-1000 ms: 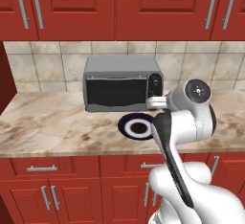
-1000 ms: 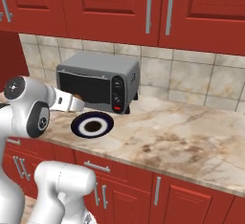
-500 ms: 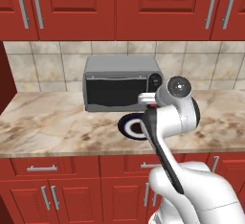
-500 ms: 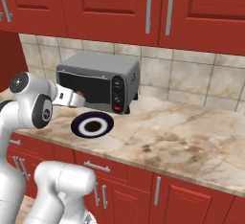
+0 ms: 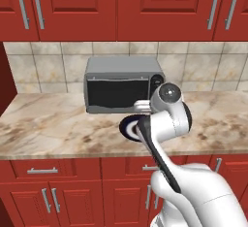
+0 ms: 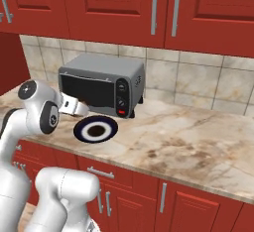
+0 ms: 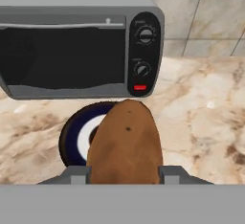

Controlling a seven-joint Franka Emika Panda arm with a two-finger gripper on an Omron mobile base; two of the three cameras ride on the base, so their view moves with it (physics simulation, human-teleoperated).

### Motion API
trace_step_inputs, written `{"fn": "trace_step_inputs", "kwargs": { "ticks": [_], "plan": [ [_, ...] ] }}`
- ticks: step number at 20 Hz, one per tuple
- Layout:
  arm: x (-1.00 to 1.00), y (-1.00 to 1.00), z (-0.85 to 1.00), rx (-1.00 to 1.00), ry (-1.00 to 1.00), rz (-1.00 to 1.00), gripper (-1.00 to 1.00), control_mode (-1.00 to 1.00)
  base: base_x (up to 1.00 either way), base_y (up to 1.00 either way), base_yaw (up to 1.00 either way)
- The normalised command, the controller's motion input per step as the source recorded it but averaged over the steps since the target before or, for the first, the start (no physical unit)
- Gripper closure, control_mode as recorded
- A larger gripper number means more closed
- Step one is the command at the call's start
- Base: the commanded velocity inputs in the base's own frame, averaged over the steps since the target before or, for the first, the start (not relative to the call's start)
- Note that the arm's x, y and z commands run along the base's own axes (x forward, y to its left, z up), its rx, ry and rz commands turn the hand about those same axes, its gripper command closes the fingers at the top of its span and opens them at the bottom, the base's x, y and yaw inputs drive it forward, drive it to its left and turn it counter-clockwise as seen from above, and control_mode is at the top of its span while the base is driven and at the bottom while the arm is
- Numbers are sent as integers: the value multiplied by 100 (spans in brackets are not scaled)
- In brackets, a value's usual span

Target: Pick potato from the fridge and place it on the plate on the counter.

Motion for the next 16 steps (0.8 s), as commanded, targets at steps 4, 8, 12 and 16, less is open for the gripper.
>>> {"fn": "trace_step_inputs", "kwargs": {
  "ticks": [4,8,12,16],
  "plan": [
    [31,0,-37,0,0,0,100,-100,0,0,0],
    [45,0,-33,0,0,0,100,-100,0,0,0],
    [48,0,-29,0,0,0,100,-100,0,0,0],
    [40,0,-26,0,0,0,100,-100,0,0,0]
  ]
}}
